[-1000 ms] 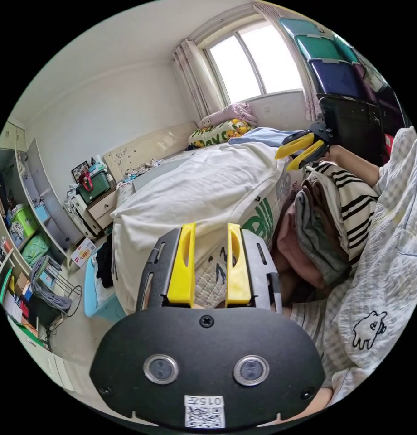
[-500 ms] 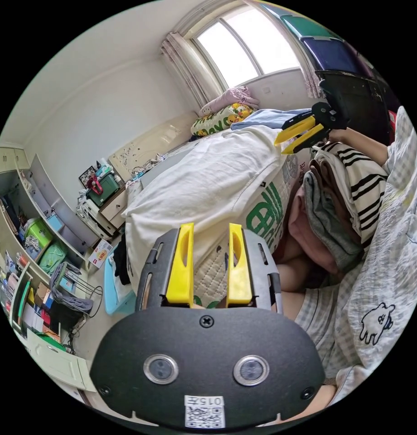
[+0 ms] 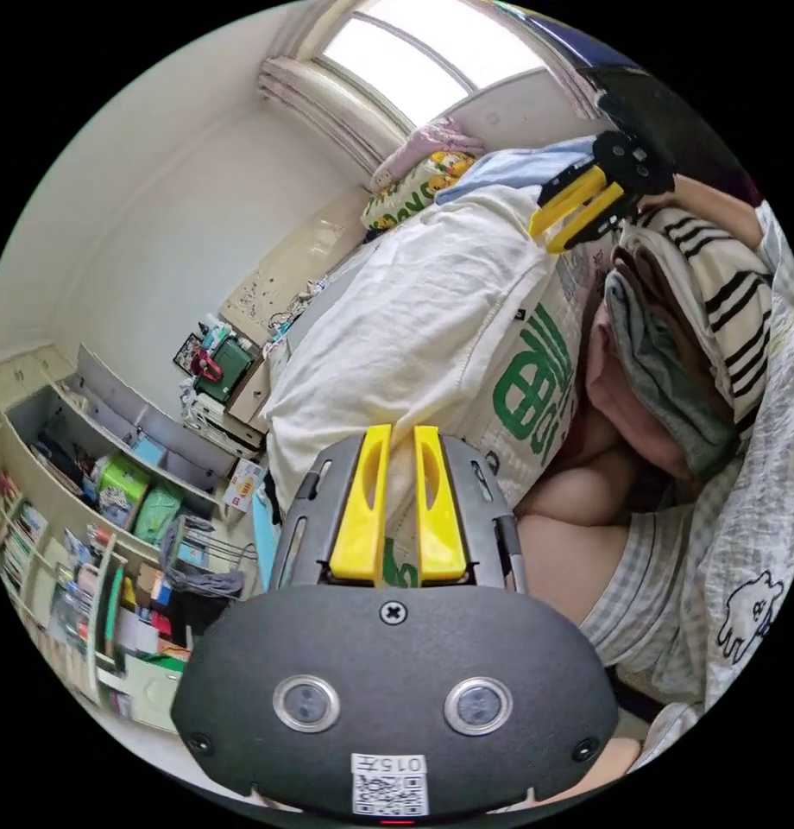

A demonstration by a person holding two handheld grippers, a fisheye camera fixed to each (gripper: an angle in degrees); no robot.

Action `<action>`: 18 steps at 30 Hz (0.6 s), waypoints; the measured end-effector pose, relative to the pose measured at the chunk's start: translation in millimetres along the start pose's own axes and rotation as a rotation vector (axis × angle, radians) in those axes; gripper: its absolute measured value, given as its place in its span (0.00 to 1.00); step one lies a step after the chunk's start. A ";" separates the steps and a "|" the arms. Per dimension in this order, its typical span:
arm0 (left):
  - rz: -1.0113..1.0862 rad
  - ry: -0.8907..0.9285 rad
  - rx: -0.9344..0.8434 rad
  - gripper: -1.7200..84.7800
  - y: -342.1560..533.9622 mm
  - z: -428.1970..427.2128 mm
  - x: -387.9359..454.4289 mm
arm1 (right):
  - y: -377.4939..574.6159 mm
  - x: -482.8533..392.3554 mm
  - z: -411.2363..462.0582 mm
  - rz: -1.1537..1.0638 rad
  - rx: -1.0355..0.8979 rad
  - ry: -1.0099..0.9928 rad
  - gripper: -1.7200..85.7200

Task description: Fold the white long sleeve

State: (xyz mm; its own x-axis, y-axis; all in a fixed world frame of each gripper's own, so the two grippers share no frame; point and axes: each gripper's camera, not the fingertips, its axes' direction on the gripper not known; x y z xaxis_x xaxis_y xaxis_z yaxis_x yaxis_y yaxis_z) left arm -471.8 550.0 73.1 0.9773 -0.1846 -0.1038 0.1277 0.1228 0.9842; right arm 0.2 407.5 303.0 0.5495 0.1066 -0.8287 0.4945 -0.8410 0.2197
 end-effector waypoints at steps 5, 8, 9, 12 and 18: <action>0.507 -0.236 -0.263 0.04 -92.1 -1.6 77.6 | 3.5 -4.7 0.9 0.000 -0.001 0.006 0.09; 0.727 -0.344 -0.341 0.04 -115.5 2.7 113.6 | 3.2 -7.5 2.0 0.001 -0.010 0.011 0.09; 0.765 -0.359 -0.347 0.04 -121.1 2.6 119.0 | 3.0 -8.9 2.2 0.000 -0.013 0.015 0.09; 0.785 -0.370 -0.339 0.04 -130.8 -2.8 122.2 | 3.4 -13.4 2.1 -0.009 -0.021 0.032 0.09; 0.802 -0.437 -0.342 0.04 -128.7 -2.7 125.5 | 2.9 -12.8 1.4 0.004 -0.031 0.027 0.08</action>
State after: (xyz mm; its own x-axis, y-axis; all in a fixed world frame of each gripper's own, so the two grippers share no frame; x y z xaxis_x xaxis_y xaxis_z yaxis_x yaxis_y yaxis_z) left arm -365.1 513.7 -66.9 0.6555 -0.2599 0.7090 -0.4382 0.6338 0.6374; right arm -6.4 402.9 313.5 0.5692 0.1179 -0.8137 0.5125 -0.8248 0.2390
